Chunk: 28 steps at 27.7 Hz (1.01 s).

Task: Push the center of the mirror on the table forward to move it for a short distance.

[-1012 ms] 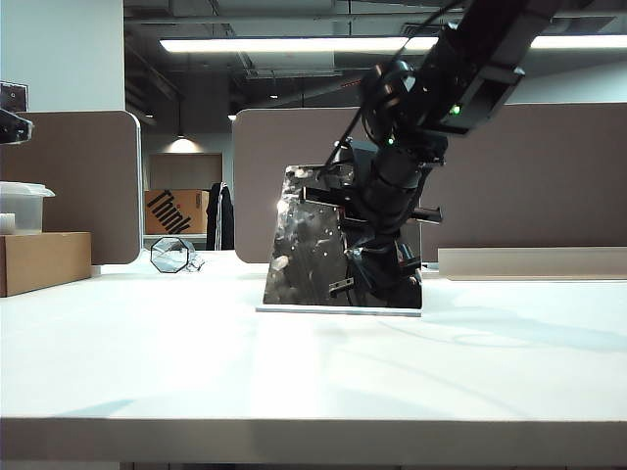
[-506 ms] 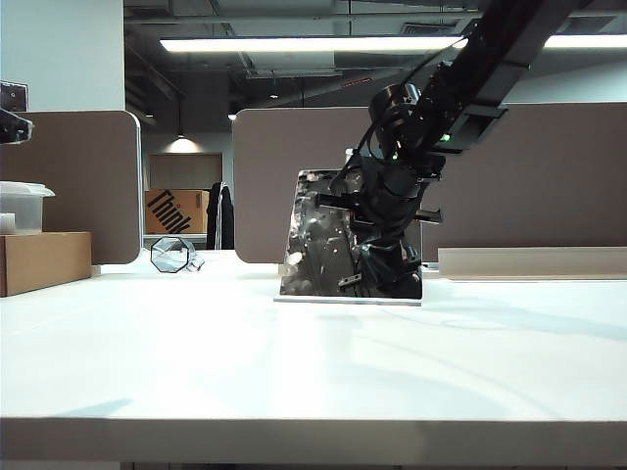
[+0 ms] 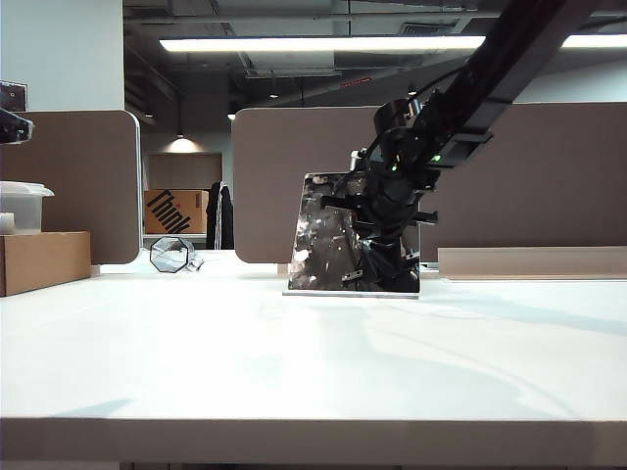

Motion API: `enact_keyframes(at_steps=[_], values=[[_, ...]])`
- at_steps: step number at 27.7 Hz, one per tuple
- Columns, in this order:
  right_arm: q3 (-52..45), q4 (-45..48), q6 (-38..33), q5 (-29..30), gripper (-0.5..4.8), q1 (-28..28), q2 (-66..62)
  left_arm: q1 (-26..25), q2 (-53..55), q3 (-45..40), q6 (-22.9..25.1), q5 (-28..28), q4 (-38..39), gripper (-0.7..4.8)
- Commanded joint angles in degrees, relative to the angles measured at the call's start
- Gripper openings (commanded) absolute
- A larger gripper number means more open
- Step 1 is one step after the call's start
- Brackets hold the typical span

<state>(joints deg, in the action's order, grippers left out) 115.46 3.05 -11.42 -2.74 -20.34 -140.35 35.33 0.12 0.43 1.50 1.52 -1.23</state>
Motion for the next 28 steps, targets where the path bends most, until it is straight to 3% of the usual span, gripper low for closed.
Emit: enact_keyframes(at_steps=[1,9,16,28], values=[[3.04,-0.44,0.59,0.13,-0.05,0.52,-1.99,0.02,0.04,-0.07,0.02,-0.26,-0.52,-0.05],[8.63,-1.11,0.76,0.13,-0.05,1.75,-5.46,-0.83,0.04,-0.07,0.02,-0.28,-0.52,-0.05],[8.94,-0.85,1.03,0.11,-0.05,2.16,-5.51,-7.96,0.04,-0.07,0.02,-0.24,-0.52,-0.05],[8.90,-7.76,0.74,-0.09,-0.05,0.68,0.04,-7.82,0.04,-0.04,0.02,-0.24,-0.55,-0.05]])
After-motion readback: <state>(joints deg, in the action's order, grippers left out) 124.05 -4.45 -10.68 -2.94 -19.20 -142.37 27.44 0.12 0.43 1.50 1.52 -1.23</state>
